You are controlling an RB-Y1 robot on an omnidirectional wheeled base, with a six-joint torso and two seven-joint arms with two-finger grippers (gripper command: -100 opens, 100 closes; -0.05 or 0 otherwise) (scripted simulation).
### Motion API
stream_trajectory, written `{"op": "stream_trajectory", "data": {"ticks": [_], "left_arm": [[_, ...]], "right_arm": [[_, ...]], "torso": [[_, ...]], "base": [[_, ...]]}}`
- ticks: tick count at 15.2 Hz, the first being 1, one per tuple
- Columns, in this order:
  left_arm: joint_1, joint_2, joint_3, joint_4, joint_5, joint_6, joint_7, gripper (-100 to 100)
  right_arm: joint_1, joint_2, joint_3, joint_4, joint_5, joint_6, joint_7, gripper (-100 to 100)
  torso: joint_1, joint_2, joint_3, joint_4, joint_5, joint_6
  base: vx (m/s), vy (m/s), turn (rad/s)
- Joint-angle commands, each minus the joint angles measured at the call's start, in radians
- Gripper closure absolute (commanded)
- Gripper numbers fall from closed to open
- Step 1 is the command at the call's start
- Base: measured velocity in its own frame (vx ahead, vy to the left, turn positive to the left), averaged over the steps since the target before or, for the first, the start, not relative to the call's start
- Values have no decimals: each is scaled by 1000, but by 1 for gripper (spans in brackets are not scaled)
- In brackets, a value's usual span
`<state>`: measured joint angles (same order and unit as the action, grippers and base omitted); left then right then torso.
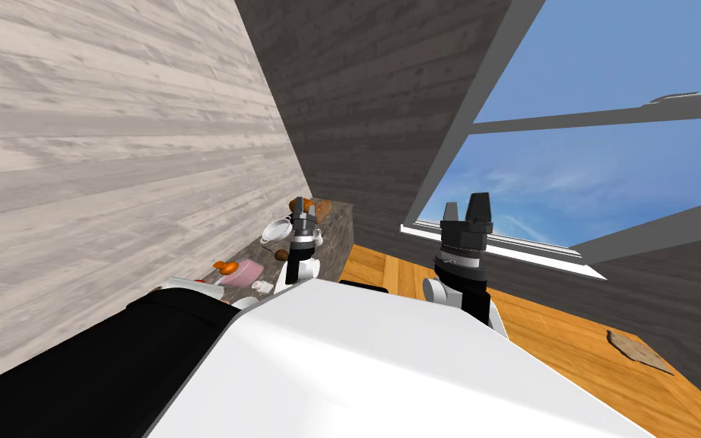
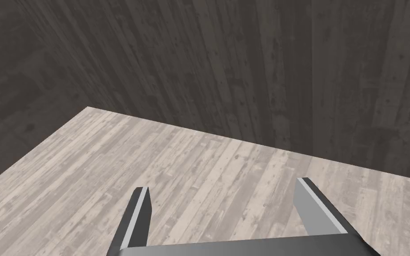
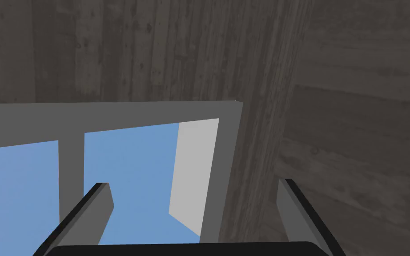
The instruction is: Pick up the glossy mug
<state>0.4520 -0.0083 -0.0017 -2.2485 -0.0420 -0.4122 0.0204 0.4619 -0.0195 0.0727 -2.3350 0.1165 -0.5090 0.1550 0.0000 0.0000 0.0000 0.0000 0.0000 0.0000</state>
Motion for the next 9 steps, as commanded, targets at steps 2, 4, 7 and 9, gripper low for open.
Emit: {"op": "stream_trajectory", "data": {"ticks": [2, 4, 7, 9], "left_arm": [[8, 62, 11, 0, 13, 32, -5, -100], [13, 90, 18, 0, 22, 53, -8, -100], [28, 144, 38, -1, 45, 110, -17, -100], [37, 170, 50, -2, 59, 143, -23, -100]], "right_arm": [[0, 0, 0, 0, 0, 0, 0, 0], [0, 0, 0, 0, 0, 0, 0, 0], [0, 0, 0, 0, 0, 0, 0, 0], [0, 0, 0, 0, 0, 0, 0, 0]], "torso": [[0, 0, 0, 0, 0, 0], [0, 0, 0, 0, 0, 0], [0, 0, 0, 0, 0, 0], [0, 0, 0, 0, 0, 0]], "base": [[0, -3, 16], [1, -5, 18], [4, -9, 29], [5, -8, 24]]}}
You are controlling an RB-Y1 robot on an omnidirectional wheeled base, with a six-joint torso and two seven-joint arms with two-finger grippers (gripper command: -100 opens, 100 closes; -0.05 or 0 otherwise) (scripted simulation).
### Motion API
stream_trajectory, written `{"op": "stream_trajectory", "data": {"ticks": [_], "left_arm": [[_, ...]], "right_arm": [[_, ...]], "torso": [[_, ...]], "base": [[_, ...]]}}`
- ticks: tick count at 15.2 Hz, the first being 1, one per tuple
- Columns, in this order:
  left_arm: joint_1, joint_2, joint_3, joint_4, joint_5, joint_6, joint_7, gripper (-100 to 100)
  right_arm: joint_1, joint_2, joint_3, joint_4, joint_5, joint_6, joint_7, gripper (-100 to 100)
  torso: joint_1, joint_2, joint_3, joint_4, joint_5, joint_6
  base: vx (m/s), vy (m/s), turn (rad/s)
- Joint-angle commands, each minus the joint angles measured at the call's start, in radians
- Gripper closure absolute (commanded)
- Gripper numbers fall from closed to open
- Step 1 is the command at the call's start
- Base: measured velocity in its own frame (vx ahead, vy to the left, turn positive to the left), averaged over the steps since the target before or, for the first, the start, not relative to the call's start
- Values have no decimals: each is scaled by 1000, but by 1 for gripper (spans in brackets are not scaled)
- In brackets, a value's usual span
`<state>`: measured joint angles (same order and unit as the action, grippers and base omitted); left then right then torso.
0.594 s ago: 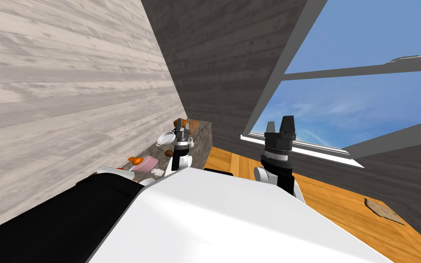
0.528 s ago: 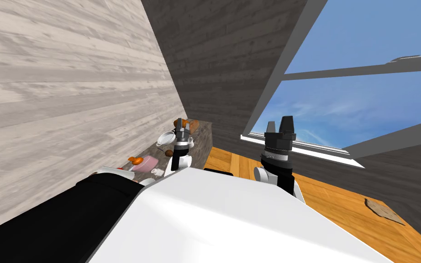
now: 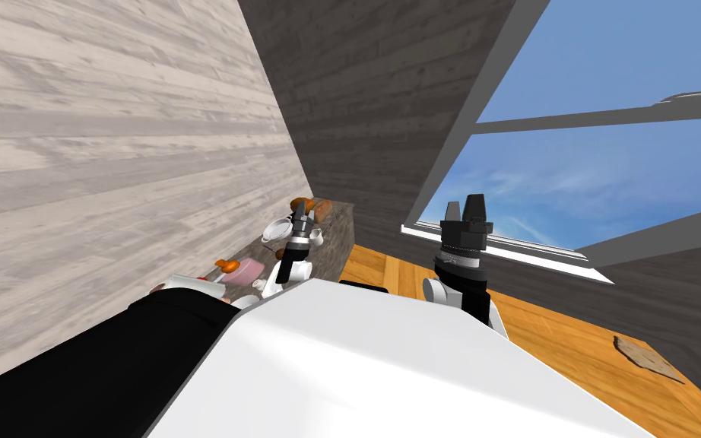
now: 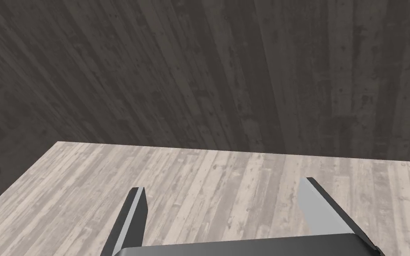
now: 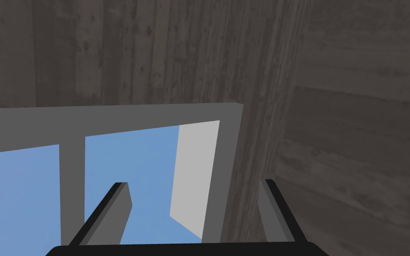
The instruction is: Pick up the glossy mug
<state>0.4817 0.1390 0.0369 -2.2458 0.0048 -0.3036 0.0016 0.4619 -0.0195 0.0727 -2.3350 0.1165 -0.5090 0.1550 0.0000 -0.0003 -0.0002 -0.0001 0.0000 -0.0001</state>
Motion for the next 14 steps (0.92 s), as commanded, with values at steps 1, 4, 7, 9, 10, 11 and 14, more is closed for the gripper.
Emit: {"op": "stream_trajectory", "data": {"ticks": [1, 4, 7, 9, 10, 11, 14], "left_arm": [[7, 23, 11, -4, 12, 36, -4, -100], [27, 73, 38, -6, 46, 100, -17, -100], [39, 98, 53, -8, 65, 153, -24, -100], [51, 122, 69, -10, 86, 189, -32, -100], [51, 122, 69, -10, 86, 210, -32, -100], [51, 122, 69, -10, 86, 214, -32, -100], [64, 146, 85, -12, 108, 267, -40, -100]], "right_arm": [[0, 0, 0, 0, 0, 0, 0, 0], [0, 0, 0, 0, 0, 0, 0, 0], [0, 0, 0, 0, 0, 0, 0, 0], [0, 0, 0, 0, 0, 0, 0, 0], [0, 0, 0, 0, 0, 0, 0, 0], [0, 0, 0, 0, 0, 0, 0, 0], [0, 0, 0, 0, 0, 0, 0, 0]], "torso": [[0, 0, 0, 0, 0, 0], [0, 0, 0, 0, 0, 0], [0, 0, 0, 0, 0, 0], [0, 0, 0, 0, 0, 0], [-1, -1, 0, 0, 0, 0], [-1, -1, 0, 0, 0, 0], [-1, -1, -1, 0, 0, 0]], "base": [[5, -9, 20], [8, -11, 30], [9, -10, 19], [13, -15, 30], [13, -18, 28], [10, -12, 12], [16, -13, 20]]}}
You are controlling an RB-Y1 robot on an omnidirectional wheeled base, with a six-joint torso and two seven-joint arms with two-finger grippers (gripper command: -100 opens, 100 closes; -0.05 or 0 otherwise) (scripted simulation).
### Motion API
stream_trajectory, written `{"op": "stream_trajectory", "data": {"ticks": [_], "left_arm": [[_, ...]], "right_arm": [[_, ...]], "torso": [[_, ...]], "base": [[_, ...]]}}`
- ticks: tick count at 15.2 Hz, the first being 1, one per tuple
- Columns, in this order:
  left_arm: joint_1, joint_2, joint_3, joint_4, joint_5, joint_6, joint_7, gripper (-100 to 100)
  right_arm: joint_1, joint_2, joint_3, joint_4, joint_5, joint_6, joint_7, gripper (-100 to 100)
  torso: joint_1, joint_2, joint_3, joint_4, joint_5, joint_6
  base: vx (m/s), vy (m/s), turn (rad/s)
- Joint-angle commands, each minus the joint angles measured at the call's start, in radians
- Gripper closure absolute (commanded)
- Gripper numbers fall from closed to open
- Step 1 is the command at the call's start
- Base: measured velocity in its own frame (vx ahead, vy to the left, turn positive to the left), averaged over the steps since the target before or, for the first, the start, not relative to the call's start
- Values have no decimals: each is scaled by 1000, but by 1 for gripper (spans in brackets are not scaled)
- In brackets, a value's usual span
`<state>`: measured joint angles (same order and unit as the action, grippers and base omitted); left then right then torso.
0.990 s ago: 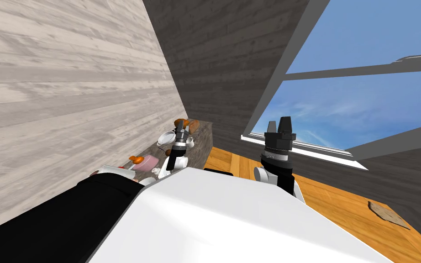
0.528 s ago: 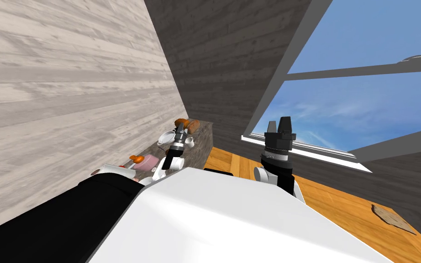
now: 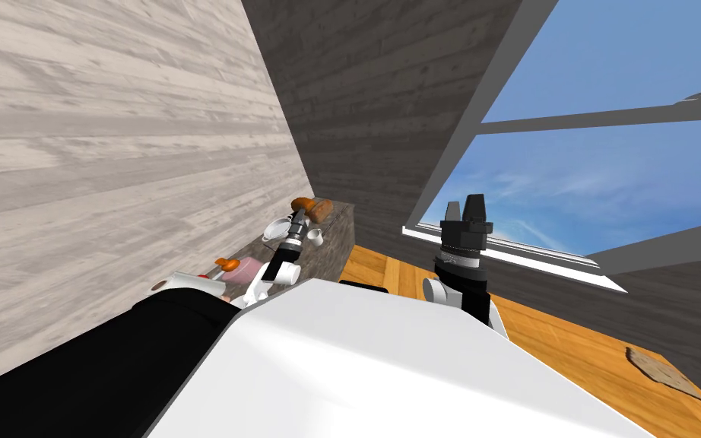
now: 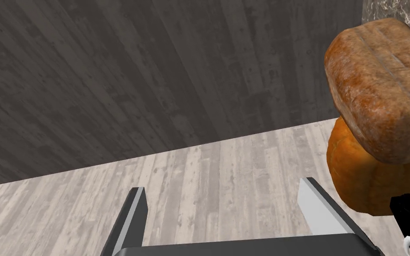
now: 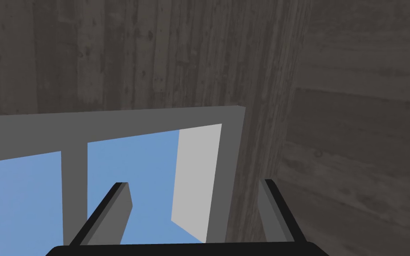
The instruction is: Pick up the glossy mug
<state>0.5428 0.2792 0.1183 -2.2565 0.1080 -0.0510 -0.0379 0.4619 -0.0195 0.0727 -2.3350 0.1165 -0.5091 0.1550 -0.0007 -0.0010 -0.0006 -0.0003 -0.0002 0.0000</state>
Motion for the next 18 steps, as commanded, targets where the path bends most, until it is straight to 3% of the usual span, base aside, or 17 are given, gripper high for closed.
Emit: {"op": "stream_trajectory", "data": {"ticks": [1, 3, 4, 6, 7, 9, 10, 12, 13, 15, 16, 18], "left_arm": [[17, 28, 21, -3, 27, 50, -9, -100], [17, 28, 21, -3, 27, 69, -9, -100], [31, 51, 39, -6, 52, 102, -18, -100], [31, 51, 39, -6, 52, 127, -18, -100], [45, 72, 57, -9, 77, 157, -27, -100], [45, 72, 57, -9, 77, 187, -27, -100], [60, 94, 75, -12, 102, 219, -36, -100], [60, 94, 75, -12, 102, 249, -36, -100], [75, 114, 93, -16, 129, 282, -46, -100], [75, 114, 93, -16, 129, 313, -46, -100], [91, 134, 112, -20, 156, 342, -55, -100], [91, 134, 112, -20, 156, 377, -55, -100]], "right_arm": [[0, 0, 0, 0, 0, 0, 0, 0], [0, 0, 0, 0, 0, 0, 0, 0], [0, 0, 0, 0, 0, 0, 0, 0], [0, 0, 0, 0, 0, 0, 0, 0], [0, 0, 0, 0, 0, 0, 0, 0], [0, 0, 0, 0, 0, 0, 0, 0], [0, 0, 0, 0, 0, 0, 0, 0], [0, 0, 0, 0, 0, 0, 0, 0], [0, 0, 0, 0, 0, 0, 0, 0], [0, 0, 0, 0, 0, 0, 0, 0], [0, 0, 0, 0, 0, 0, 0, 0], [0, 0, 0, 0, 0, 0, 0, 0]], "torso": [[0, 0, 0, 0, 0, 0], [0, 0, 0, 0, 0, 0], [0, 0, 0, 0, 0, 0], [0, 0, 0, 0, 0, 0], [0, 0, 0, 0, 0, 0], [0, -1, 0, 0, 0, 0], [0, -1, 0, 0, 0, 0], [-1, -1, 0, 0, 0, 0], [-1, -1, 0, 0, 0, 0], [-1, -1, -1, 0, 0, 0], [0, -1, -1, 0, 0, 0], [-1, -1, -1, 0, 0, 0]], "base": [[15, -15, 15], [14, -14, 22], [19, -16, 24], [20, -16, 19], [23, -18, 18], [23, -18, 18], [24, -22, 20], [25, -23, 16], [32, -19, 15], [32, -19, 15], [28, -28, 13], [33, -28, 16]]}}
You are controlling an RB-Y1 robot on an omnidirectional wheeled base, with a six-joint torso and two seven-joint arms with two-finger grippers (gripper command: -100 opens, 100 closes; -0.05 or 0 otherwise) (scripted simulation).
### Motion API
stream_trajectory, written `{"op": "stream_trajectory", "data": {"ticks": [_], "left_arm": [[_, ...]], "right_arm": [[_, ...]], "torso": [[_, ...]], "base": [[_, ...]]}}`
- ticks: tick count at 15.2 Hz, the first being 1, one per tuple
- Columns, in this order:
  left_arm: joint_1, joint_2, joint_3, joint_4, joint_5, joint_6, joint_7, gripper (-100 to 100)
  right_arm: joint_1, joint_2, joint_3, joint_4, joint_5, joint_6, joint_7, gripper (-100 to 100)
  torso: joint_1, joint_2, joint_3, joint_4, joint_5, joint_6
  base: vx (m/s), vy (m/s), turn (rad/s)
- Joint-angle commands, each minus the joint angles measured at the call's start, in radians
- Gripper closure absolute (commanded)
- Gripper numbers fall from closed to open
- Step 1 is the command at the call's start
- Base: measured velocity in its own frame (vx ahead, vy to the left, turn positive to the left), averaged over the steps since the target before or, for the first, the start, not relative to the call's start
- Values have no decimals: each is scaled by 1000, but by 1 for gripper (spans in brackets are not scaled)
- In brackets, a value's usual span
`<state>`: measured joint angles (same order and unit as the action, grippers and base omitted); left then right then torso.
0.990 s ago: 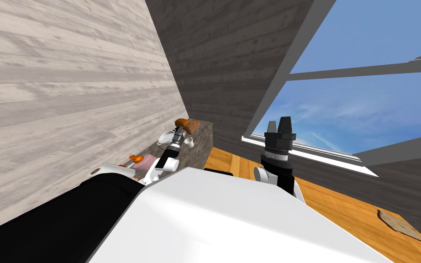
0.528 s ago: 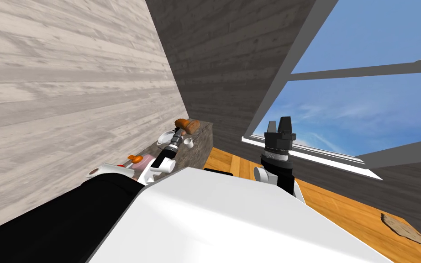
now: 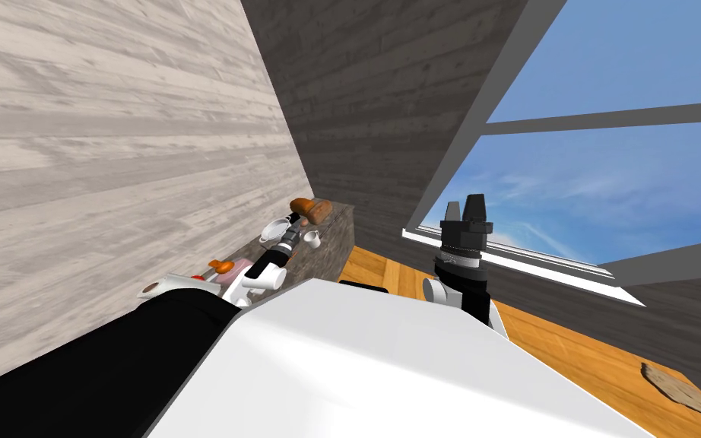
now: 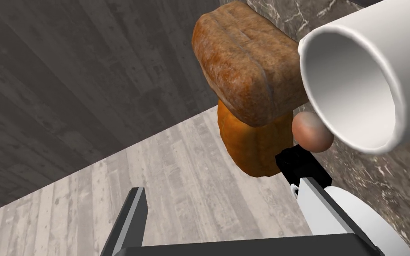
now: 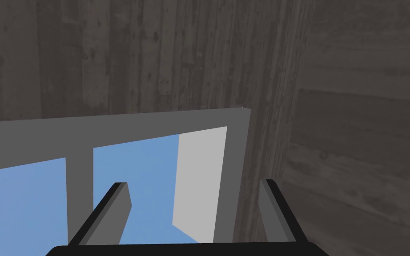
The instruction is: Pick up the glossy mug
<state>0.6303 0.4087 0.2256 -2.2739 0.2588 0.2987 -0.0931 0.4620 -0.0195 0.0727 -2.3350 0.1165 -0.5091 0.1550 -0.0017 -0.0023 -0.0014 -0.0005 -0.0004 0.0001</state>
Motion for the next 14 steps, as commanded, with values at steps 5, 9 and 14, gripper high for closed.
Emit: {"op": "stream_trajectory", "data": {"ticks": [5, 9, 14], "left_arm": [[34, 43, 41, -13, 62, 121, -20, -100], [50, 61, 59, -19, 90, 207, -30, -100], [65, 78, 76, -25, 119, 295, -39, -100]], "right_arm": [[0, 0, 0, 0, 0, 0, 0, 0], [0, 0, 0, 0, 0, 0, 0, 0], [0, 0, 0, 0, 0, 0, 0, 0]], "torso": [[0, 0, 0, 0, 0, 0], [0, -1, 0, 0, 0, 0], [0, -1, -1, 0, 0, 0]], "base": [[32, -23, 9], [44, -29, 6], [40, -24, 3]]}}
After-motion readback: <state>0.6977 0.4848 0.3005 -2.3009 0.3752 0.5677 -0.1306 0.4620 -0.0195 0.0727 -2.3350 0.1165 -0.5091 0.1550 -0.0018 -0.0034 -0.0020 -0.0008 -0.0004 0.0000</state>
